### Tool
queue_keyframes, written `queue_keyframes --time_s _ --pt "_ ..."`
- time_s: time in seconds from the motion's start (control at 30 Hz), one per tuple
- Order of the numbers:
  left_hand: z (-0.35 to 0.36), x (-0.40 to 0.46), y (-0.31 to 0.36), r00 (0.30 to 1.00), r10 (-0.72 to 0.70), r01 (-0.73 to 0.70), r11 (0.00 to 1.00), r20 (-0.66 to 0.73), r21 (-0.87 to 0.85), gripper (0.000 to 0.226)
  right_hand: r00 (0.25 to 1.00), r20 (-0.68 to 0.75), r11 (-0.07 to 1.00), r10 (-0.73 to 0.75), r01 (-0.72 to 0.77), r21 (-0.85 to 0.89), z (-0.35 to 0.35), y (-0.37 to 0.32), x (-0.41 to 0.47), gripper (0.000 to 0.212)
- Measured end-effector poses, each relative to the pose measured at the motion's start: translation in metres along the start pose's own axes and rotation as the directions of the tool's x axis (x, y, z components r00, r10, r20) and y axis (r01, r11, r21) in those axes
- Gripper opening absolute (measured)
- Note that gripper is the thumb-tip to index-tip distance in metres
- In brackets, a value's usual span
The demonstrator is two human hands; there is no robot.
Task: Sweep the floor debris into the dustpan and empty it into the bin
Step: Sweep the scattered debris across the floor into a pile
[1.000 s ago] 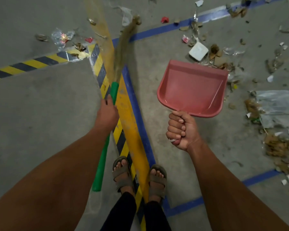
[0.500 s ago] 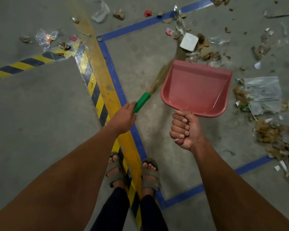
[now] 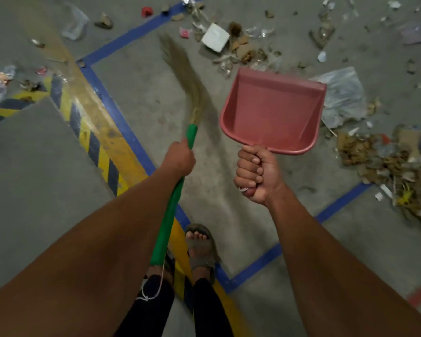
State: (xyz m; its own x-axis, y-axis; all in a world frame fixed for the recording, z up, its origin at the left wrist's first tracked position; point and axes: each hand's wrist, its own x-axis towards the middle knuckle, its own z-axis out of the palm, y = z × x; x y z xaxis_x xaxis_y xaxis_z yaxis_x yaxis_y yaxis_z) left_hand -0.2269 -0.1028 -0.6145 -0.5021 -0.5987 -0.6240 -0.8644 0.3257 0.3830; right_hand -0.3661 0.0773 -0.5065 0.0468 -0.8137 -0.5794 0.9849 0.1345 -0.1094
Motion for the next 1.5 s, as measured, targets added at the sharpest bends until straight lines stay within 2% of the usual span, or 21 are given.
queue_keyframes --time_s 0.1,0.2,0.27,0.33,0.43,0.5,0.7,0.77,0.83,0.9,1.0,1.1,1.2,1.27,1.37,1.5 --pt "0.018 0.010 0.047 0.974 0.208 -0.212 0.977 0.094 0.030 0.046 0.998 -0.040 0.998 -0.052 0.053 0.017 -0.021 -0.006 -0.020 0.044" --pt "0.029 0.009 0.083 0.890 0.421 -0.438 0.896 0.175 0.073 0.049 0.994 -0.063 0.995 -0.092 0.095 0.042 -0.041 -0.012 -0.042 0.043" --pt "0.030 0.001 0.095 0.836 0.521 -0.539 0.838 0.169 0.085 0.056 0.989 -0.087 0.991 -0.118 0.123 0.059 -0.049 -0.015 -0.055 0.042" --pt "0.028 -0.012 0.097 0.812 0.573 -0.583 0.808 0.112 0.086 0.060 0.986 -0.091 0.986 -0.140 0.147 0.079 -0.053 -0.018 -0.067 0.041" --pt "0.023 -0.030 0.087 0.818 0.575 -0.574 0.816 0.008 0.072 0.061 0.979 -0.103 0.977 -0.177 0.187 0.099 -0.053 -0.023 -0.079 0.041" --pt "0.020 -0.040 0.077 0.850 0.522 -0.518 0.853 -0.075 0.065 0.059 0.975 -0.101 0.972 -0.196 0.207 0.114 -0.050 -0.027 -0.084 0.042" --pt "0.013 -0.049 0.065 0.955 0.151 -0.158 0.987 -0.254 -0.007 0.054 0.966 -0.131 0.965 -0.221 0.237 0.116 -0.047 -0.034 -0.090 0.043" --pt "0.013 -0.041 0.070 0.967 0.026 -0.037 0.999 -0.254 -0.039 0.053 0.968 -0.125 0.966 -0.220 0.234 0.114 -0.050 -0.034 -0.092 0.043" --pt "0.014 -0.026 0.076 0.979 -0.043 0.038 0.999 -0.197 -0.031 0.050 0.971 -0.116 0.968 -0.211 0.224 0.115 -0.056 -0.032 -0.093 0.044" --pt "0.015 -0.008 0.082 0.993 0.000 0.004 0.999 -0.118 0.038 0.044 0.972 -0.123 0.970 -0.198 0.213 0.118 -0.063 -0.029 -0.093 0.044" --pt "0.019 0.008 0.097 0.975 0.219 -0.223 0.962 0.045 0.157 0.043 0.970 -0.143 0.971 -0.196 0.212 0.109 -0.073 -0.023 -0.096 0.043" --pt "0.018 0.011 0.114 0.882 0.432 -0.467 0.856 0.190 0.223 0.050 0.969 -0.136 0.969 -0.205 0.221 0.113 -0.078 -0.018 -0.098 0.041" --pt "0.016 0.007 0.116 0.807 0.546 -0.588 0.779 0.226 0.217 0.056 0.968 -0.126 0.965 -0.217 0.232 0.119 -0.074 -0.017 -0.099 0.040" --pt "0.015 -0.001 0.108 0.794 0.585 -0.607 0.777 0.163 0.166 0.057 0.968 -0.123 0.965 -0.218 0.233 0.121 -0.070 -0.018 -0.098 0.041" --pt "0.015 -0.020 0.086 0.828 0.561 -0.557 0.824 -0.009 0.105 0.057 0.971 -0.088 0.963 -0.222 0.233 0.136 -0.062 -0.020 -0.097 0.041" --pt "0.027 -0.047 0.065 0.932 0.334 -0.330 0.942 -0.140 0.054 0.057 0.966 -0.104 0.959 -0.235 0.248 0.136 -0.056 -0.021 -0.096 0.042"
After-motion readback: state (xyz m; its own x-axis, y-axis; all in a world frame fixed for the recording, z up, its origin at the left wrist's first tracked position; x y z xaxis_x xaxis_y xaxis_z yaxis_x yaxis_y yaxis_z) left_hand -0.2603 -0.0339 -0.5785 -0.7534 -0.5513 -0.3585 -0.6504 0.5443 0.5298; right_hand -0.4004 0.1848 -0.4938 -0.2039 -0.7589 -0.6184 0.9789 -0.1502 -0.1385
